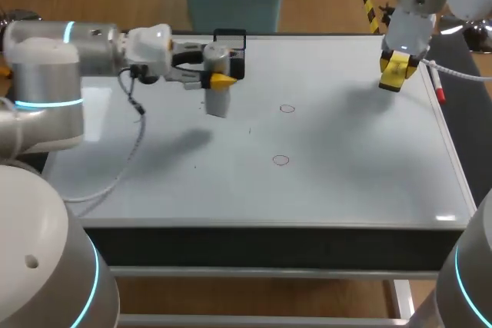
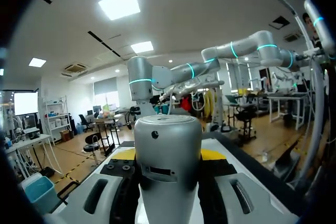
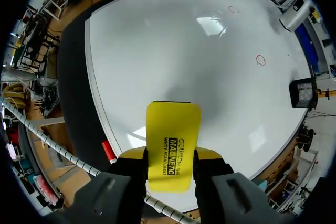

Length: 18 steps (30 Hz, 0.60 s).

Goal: Pick up the inspection probe, press it on each red-marked spot on the whiteboard one by one, put down the probe, pick up the eraser, and wipe off all the red marks.

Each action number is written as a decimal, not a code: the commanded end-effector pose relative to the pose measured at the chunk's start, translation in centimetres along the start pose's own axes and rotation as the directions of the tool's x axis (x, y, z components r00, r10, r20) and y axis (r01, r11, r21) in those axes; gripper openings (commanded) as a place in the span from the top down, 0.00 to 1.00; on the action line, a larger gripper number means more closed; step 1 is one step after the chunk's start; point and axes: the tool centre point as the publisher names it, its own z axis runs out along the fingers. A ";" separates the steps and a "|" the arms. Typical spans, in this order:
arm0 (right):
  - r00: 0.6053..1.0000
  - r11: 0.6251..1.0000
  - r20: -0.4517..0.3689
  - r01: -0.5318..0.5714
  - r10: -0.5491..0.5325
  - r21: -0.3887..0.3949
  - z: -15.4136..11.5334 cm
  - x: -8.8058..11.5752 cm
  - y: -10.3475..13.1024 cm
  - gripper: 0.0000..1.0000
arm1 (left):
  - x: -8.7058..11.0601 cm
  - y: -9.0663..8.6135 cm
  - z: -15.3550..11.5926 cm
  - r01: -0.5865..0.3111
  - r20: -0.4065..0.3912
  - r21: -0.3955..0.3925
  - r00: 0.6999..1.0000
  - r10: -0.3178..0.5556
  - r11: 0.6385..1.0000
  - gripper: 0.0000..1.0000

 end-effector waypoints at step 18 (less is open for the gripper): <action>1.000 1.000 -0.003 0.002 -0.002 0.000 -0.1 0.0 -0.1 1.00 | -3.6 2.6 12.5 0.064 0.253 -0.031 0.966 -0.054 0.997 1.00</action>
